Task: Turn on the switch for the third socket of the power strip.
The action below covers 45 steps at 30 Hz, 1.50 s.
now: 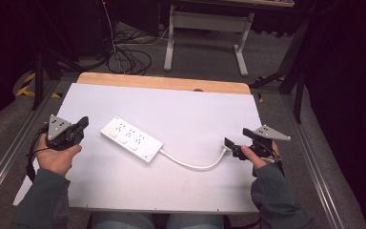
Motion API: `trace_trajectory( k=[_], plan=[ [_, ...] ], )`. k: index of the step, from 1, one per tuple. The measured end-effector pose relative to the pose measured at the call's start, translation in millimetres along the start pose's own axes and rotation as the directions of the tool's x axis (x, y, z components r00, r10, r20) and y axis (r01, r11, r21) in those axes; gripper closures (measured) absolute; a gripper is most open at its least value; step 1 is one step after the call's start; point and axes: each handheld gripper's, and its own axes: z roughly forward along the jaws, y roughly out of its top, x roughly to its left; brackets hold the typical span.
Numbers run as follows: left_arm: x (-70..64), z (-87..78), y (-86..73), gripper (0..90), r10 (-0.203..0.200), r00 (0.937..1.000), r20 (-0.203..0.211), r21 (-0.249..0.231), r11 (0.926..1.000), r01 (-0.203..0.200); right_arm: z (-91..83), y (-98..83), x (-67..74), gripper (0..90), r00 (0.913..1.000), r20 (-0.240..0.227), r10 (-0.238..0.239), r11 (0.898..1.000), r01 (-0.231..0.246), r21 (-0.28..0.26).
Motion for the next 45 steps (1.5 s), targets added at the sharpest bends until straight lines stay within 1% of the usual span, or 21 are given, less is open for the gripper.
trace_trajectory(
  k=[2,4,8,9,11,13,14,19,22,24,25,27,28,34,39,43,45],
  plan=[
    [-1.6,2.9,0.1,90.0,0.002,1.0,-0.002,0.011,0.9999,-0.002,0.0,0.0,-0.1,9.0,1.0,-0.001,0.0,1.0,0.0,0.0],
    [-2.6,4.2,0.6,90.0,0.014,0.9999,0.005,0.025,0.9996,-0.014,-0.1,0.0,0.2,9.0,1.0,0.0,-0.001,1.0,0.001,0.0],
    [-4.6,5.8,0.9,90.0,0.019,0.9997,0.017,0.032,0.9993,-0.02,-0.3,-0.2,0.2,9.0,1.0,-0.001,0.0,1.0,0.0,0.0],
    [-4.7,6.4,1.0,90.0,0.029,0.9994,0.021,0.032,0.9991,-0.029,-0.4,-0.1,0.2,9.0,1.0,-0.001,0.0,1.0,0.0,0.0],
    [-5.7,6.7,1.1,90.0,0.029,0.9991,0.031,0.034,0.999,-0.03,-0.7,0.1,0.5,9.0,1.0,-0.002,0.003,1.0,-0.003,-0.004],
    [-6.1,7.2,0.8,90.0,0.028,0.9992,0.03,0.036,0.999,-0.029,-0.6,0.1,0.6,9.0,1.0,-0.003,0.003,1.0,-0.003,-0.005],
    [-6.0,8.7,0.5,90.0,0.035,0.9987,0.036,0.045,0.9983,-0.037,-0.5,0.0,0.4,9.0,1.0,-0.004,-0.001,1.0,0.001,-0.003],
    [-8.3,12.5,0.8,90.0,0.043,0.9981,0.043,0.063,0.9969,-0.046,0.0,0.2,0.4,9.2,1.0,-0.003,-0.004,1.0,0.004,-0.001],
    [-11.2,17.4,0.7,90.0,0.06,0.9966,0.057,0.082,0.9945,-0.064,-0.1,0.3,0.2,9.2,1.0,-0.003,0.001,1.0,-0.002,-0.005],
    [-12.1,18.8,0.7,90.0,0.064,0.9961,0.06,0.086,0.9939,-0.069,-0.2,0.3,0.2,9.2,1.0,-0.002,0.002,1.0,-0.002,-0.005],
    [-14.0,21.6,0.7,90.0,0.073,0.9949,0.069,0.095,0.9923,-0.08,-0.5,0.3,0.3,9.2,1.0,-0.003,0.003,1.0,-0.003,-0.005],
    [-14.8,22.7,0.8,90.0,0.079,0.9941,0.075,0.104,0.9909,-0.086,-0.7,0.3,0.4,9.2,1.0,-0.003,0.003,1.0,-0.003,-0.006],
    [-16.4,24.3,0.5,90.0,0.078,0.9934,0.084,0.111,0.99,-0.087,-0.9,0.4,0.2,9.2,1.0,-0.004,0.001,1.0,-0.001,-0.007],
    [-16.4,26.4,-0.6,90.0,0.075,0.9932,0.089,0.126,0.9883,-0.086,-1.3,0.5,-0.5,9.0,1.0,-0.001,0.0,1.0,0.0,-0.007],
    [-19.7,29.0,-1.1,90.0,0.089,0.9912,0.098,0.139,0.985,-0.102,-1.4,0.6,0.0,9.0,1.0,-0.005,-0.003,1.0,0.003,-0.01],
    [-21.3,33.3,-2.4,90.0,0.088,0.99,0.11,0.163,0.981,-0.105,-0.5,0.5,1.1,9.0,1.0,-0.006,-0.003,1.0,0.003,-0.006],
    [-23.0,37.7,-2.9,90.0,0.083,0.9882,0.129,0.181,0.9777,-0.106,-0.4,0.4,1.0,9.0,1.0,-0.005,-0.003,1.0,0.003,-0.005]
  ],
)
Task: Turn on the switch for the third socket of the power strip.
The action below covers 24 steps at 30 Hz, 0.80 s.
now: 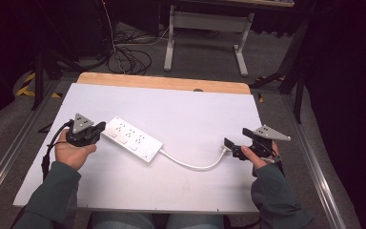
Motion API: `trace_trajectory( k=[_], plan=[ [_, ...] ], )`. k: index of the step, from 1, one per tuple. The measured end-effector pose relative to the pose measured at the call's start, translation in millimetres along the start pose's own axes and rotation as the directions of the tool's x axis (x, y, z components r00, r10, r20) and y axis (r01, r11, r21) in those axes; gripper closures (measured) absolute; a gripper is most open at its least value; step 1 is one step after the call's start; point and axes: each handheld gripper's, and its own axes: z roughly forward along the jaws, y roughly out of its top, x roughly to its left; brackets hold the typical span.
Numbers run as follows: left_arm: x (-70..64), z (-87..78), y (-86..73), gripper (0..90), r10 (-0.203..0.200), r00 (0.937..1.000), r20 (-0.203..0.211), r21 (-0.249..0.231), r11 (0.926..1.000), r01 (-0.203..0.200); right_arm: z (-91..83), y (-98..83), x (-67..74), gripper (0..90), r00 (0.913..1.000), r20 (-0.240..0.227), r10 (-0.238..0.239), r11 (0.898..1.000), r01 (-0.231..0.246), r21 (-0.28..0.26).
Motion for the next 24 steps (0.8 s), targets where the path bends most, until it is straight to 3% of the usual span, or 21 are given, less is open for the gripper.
trace_trajectory(
  k=[15,21,24],
  plan=[
    [-6.7,22.6,-0.7,90.0,0.032,0.9982,0.05,0.09,0.9952,-0.037,-0.3,0.2,-0.2,9.0,1.0,-0.006,-0.002,1.0,0.002,-0.003],
    [-12.2,35.0,-3.0,90.0,0.069,0.9949,0.074,0.153,0.985,-0.08,-0.3,0.2,-0.1,9.0,1.0,-0.002,-0.005,1.0,0.005,-0.003],
    [-13.9,36.9,-2.8,90.0,0.078,0.9937,0.08,0.154,0.984,-0.09,-0.2,0.2,-0.1,9.0,1.0,-0.004,-0.006,1.0,0.006,-0.002]
  ],
)
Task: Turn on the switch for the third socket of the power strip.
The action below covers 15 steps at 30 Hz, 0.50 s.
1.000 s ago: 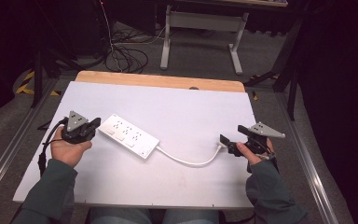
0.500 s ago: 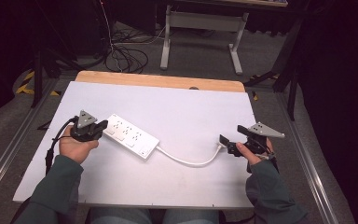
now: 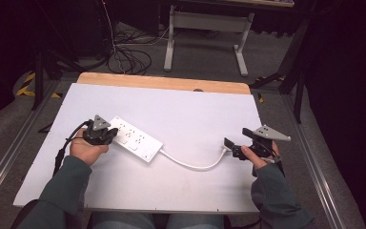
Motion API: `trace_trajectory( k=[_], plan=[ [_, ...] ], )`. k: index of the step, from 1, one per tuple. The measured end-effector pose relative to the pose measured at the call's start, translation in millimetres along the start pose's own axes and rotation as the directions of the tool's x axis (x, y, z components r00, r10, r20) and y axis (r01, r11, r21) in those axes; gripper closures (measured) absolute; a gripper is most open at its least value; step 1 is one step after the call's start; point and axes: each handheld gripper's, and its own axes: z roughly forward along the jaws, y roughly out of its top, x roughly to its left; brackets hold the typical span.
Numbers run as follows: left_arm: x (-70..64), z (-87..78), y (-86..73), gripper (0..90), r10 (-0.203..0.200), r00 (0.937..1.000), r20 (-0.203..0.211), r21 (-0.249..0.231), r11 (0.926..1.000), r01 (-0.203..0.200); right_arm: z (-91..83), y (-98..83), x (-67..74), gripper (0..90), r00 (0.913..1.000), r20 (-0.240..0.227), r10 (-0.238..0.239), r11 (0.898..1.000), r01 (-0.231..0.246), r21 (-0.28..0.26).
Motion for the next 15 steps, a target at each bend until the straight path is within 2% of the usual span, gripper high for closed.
trace_trajectory(
  k=[3,5,9,12,15],
  plan=[
    [0.8,0.3,-0.3,90.0,0.014,0.9998,-0.011,0.012,0.9998,-0.014,-0.5,-0.2,-0.2,9.0,1.0,0.001,0.001,1.0,-0.001,0.0],
    [1.5,0.3,-1.1,90.0,0.0,1.0,-0.008,0.018,0.9998,0.001,-1.0,-0.3,-0.8,9.0,1.0,0.001,0.001,1.0,-0.001,-0.001],
    [1.2,1.5,-2.0,90.0,0.011,0.9999,-0.008,0.027,0.9996,-0.01,-1.2,-0.1,-0.6,9.0,1.0,0.004,0.001,1.0,-0.001,-0.004],
    [1.2,1.5,-2.2,90.0,0.0,1.0,-0.008,0.031,0.9995,0.0,-1.1,-0.2,-0.5,9.1,1.0,0.003,0.0,1.0,0.0,-0.001],
    [2.8,0.9,-2.1,90.0,0.007,0.9999,-0.009,0.037,0.9993,-0.006,-1.0,-0.2,-0.7,9.0,1.0,0.004,0.0,1.0,0.0,-0.001]
  ],
)
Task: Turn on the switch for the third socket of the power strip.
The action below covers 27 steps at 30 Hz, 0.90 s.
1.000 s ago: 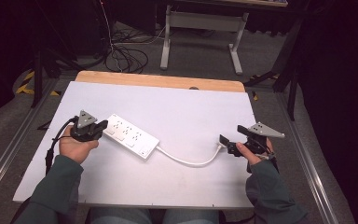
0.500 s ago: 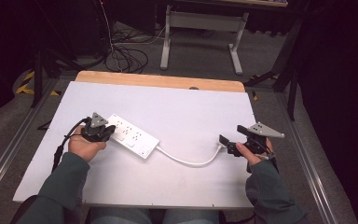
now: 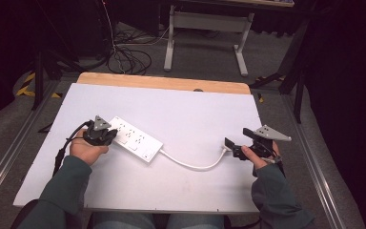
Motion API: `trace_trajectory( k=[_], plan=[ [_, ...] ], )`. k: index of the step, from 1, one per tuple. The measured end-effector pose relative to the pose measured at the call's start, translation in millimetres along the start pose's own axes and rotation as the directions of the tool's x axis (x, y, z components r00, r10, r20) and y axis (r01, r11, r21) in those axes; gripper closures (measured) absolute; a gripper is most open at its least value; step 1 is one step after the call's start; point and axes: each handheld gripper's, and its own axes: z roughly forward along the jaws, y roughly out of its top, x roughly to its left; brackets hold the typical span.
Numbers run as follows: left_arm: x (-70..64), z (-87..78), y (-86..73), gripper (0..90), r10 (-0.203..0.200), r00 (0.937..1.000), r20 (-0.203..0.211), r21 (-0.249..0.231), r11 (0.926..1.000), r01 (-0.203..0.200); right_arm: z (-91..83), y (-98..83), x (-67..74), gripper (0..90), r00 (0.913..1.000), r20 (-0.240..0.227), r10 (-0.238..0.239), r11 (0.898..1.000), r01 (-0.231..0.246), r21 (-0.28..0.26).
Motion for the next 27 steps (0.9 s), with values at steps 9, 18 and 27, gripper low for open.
trace_trajectory(
  k=[9,18,27],
  plan=[
    [-1.7,0.4,-0.1,90.0,-0.003,1.0,-0.003,-0.002,1.0,0.003,0.0,0.0,0.1,9.2,1.0,-0.001,-0.001,1.0,0.001,0.001],
    [-6.3,1.6,-0.1,90.0,0.012,0.9998,-0.013,0.014,0.9998,-0.012,0.1,0.1,0.2,9.1,1.0,0.003,-0.001,1.0,0.001,0.002],
    [-3.2,1.5,-0.8,90.0,0.003,0.9999,-0.011,0.005,1.0,-0.003,0.3,0.1,0.0,9.1,1.0,0.001,0.0,1.0,0.0,0.001]
  ],
)
